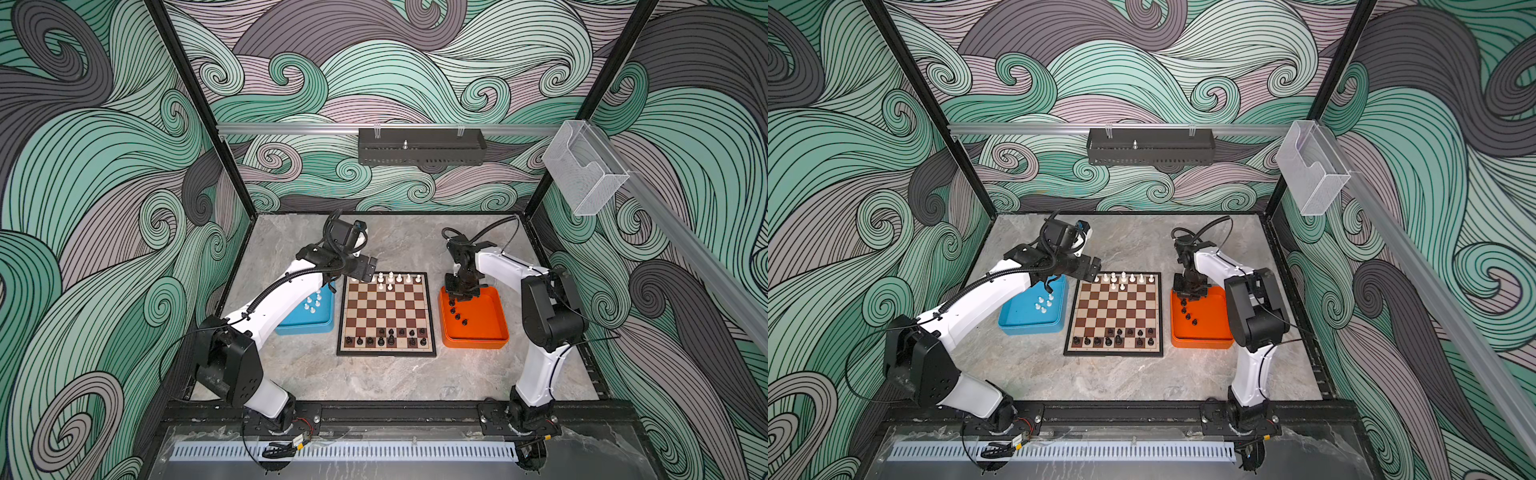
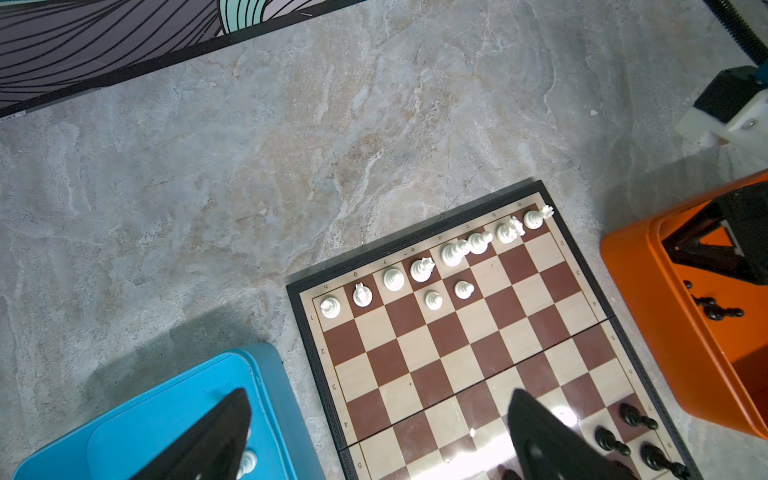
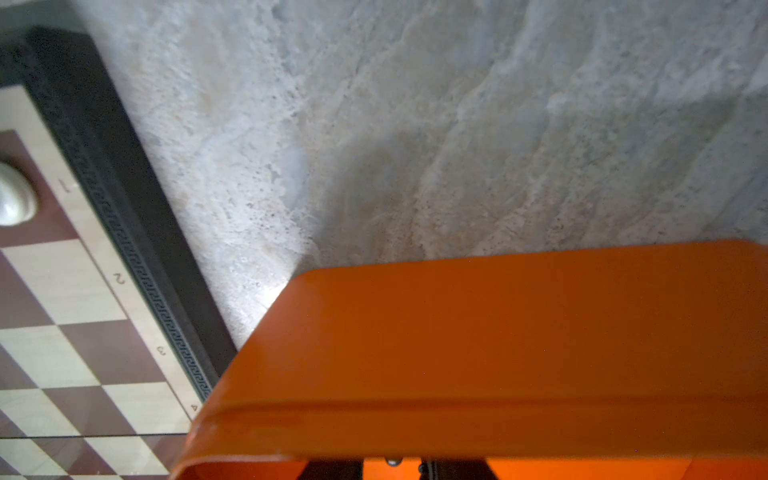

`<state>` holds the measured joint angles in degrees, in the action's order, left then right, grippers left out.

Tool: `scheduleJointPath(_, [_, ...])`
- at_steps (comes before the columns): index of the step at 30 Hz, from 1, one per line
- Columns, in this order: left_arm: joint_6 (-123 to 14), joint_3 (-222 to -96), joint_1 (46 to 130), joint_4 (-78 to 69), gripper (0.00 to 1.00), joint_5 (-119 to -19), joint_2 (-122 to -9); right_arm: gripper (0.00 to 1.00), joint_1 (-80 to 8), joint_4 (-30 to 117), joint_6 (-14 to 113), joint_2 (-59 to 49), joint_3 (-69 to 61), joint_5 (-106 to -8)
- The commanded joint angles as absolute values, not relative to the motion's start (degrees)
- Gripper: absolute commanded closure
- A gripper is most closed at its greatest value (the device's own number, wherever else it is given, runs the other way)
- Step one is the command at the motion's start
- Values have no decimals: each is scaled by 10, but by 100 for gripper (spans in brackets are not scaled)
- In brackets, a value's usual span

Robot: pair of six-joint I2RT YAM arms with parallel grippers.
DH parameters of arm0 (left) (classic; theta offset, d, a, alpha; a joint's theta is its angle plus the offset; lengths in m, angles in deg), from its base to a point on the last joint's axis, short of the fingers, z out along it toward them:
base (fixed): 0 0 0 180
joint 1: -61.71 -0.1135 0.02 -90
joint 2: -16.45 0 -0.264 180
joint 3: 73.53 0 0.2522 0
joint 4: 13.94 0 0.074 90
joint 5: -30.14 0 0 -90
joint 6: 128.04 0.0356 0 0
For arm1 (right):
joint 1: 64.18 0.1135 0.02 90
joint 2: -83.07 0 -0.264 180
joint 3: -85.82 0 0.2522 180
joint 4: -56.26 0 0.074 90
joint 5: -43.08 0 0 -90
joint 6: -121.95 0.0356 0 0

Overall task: Set up the chess pieces on the board
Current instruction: 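Move the right gripper over the orange tray and lower toward a black pawn, then close the right gripper on the black pawn and lift it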

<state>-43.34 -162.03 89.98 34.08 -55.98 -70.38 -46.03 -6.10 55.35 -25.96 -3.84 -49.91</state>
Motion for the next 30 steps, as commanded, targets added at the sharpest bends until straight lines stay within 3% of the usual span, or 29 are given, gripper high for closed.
scheduleJointPath(1, [-428,-1632,902,346,1,-552,-710,75,-456,-63,559,-267,-48,-495])
scheduleJointPath(22, [-428,-1632,902,348,1,-553,-712,77,-448,-63,562,-271,-47,-498])
scheduleJointPath(25, [-428,-1634,902,348,1,-553,-712,83,-448,-63,563,-270,-46,-498])
scheduleJointPath(30, [-429,-1633,902,348,1,-554,-713,84,-448,-64,563,-268,-44,-494])
